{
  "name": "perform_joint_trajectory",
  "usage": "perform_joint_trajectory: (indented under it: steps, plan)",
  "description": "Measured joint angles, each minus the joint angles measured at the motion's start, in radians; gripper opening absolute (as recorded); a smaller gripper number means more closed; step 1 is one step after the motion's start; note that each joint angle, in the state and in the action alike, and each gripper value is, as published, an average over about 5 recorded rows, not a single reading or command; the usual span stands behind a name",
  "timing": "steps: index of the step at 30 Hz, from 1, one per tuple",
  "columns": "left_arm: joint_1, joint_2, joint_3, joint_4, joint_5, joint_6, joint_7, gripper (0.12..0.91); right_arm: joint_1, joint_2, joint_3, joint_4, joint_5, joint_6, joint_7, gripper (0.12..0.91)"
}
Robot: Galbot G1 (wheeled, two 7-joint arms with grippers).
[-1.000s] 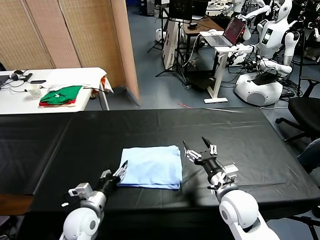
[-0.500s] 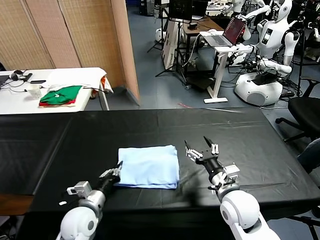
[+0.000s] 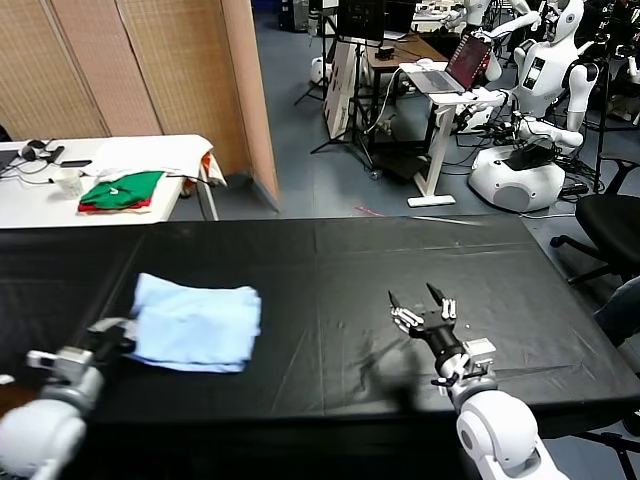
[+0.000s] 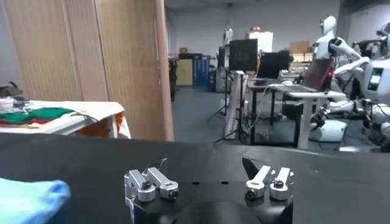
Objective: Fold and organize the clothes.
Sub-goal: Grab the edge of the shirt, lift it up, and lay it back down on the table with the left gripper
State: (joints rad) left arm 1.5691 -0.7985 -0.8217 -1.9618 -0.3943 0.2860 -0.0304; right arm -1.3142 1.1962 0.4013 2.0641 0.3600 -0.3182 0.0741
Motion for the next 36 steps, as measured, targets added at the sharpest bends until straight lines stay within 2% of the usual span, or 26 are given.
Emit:
perform_joint_trajectory:
  steps: [5,9,13,18,22,25,29,36]
  plan:
    - [0.065,0.068,-0.112,-0.035,0.003,0.021,-0.018,0.174,-0.008,0.008,-0.002,-0.006,-0.005,0.001,0.000,0.907]
    - [0.063,0.056,-0.112,-0.100,0.005,0.067,-0.046,0.174,-0.021,0.011,0.002,-0.004,-0.011,0.003,0.000,0.907]
    - [0.022,0.005,-0.025,-0.175,-0.058,0.126,-0.092,0.174,-0.037,0.012,0.012,0.005,-0.017,0.004,-0.001,0.907]
    - [-0.075,-0.080,0.141,-0.248,-0.221,0.199,-0.172,0.174,-0.052,0.025,0.016,0.006,-0.033,0.006,-0.001,0.907]
    - [-0.154,-0.163,0.273,-0.276,-0.348,0.222,-0.234,0.174,-0.053,0.036,0.009,-0.003,-0.037,0.011,-0.005,0.907]
    - [-0.201,-0.231,0.363,-0.267,-0.351,0.211,-0.234,0.174,-0.047,0.038,-0.002,-0.002,-0.018,0.002,-0.007,0.907]
    - [-0.249,-0.325,0.469,-0.219,-0.285,0.186,-0.209,0.174,-0.039,0.027,-0.015,0.015,0.033,-0.029,-0.001,0.907]
    - [-0.311,-0.444,0.580,-0.120,-0.209,0.173,-0.173,0.174,-0.027,0.006,-0.039,0.034,0.122,-0.078,0.007,0.907]
